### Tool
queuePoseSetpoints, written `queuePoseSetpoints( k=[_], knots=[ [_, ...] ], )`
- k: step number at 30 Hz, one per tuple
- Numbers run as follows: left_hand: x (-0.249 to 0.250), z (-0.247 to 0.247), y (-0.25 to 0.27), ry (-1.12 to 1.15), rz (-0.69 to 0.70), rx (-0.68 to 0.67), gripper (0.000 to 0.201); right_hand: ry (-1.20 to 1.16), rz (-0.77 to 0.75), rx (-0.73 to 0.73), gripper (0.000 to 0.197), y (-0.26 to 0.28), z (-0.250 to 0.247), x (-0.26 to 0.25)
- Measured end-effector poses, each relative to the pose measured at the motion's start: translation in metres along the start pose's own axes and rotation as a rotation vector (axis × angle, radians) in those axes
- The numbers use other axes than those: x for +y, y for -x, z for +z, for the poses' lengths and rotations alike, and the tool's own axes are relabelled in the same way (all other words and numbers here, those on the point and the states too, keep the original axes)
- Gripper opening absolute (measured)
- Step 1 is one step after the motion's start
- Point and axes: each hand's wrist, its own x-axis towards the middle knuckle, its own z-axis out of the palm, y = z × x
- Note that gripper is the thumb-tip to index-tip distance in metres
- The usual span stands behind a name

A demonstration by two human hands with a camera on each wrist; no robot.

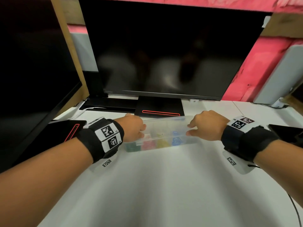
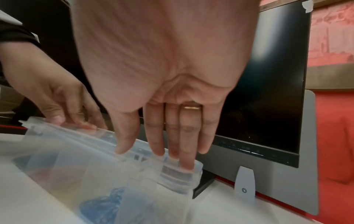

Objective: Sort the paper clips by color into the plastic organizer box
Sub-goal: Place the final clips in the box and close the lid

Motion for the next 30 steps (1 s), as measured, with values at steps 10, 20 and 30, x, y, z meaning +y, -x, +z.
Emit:
queuePoseSetpoints(
  k=[10,20,30],
  knots=[
    [-0.008,0.003,-0.01,0.058,-0.001,0.034,0.074,0.142,-0.029,-0.036,0.048,-0.007,0.003,-0.014],
    [-0.002,-0.004,-0.019,-0.102,-0.012,0.086,0.063,0.115,-0.008,-0.021,0.044,-0.006,-0.007,-0.021],
    [-0.016,0.004,-0.026,0.005,-0.011,0.133,0.073,0.171,-0.045,0.059,0.033,-0.012,0.003,-0.022]
  ],
)
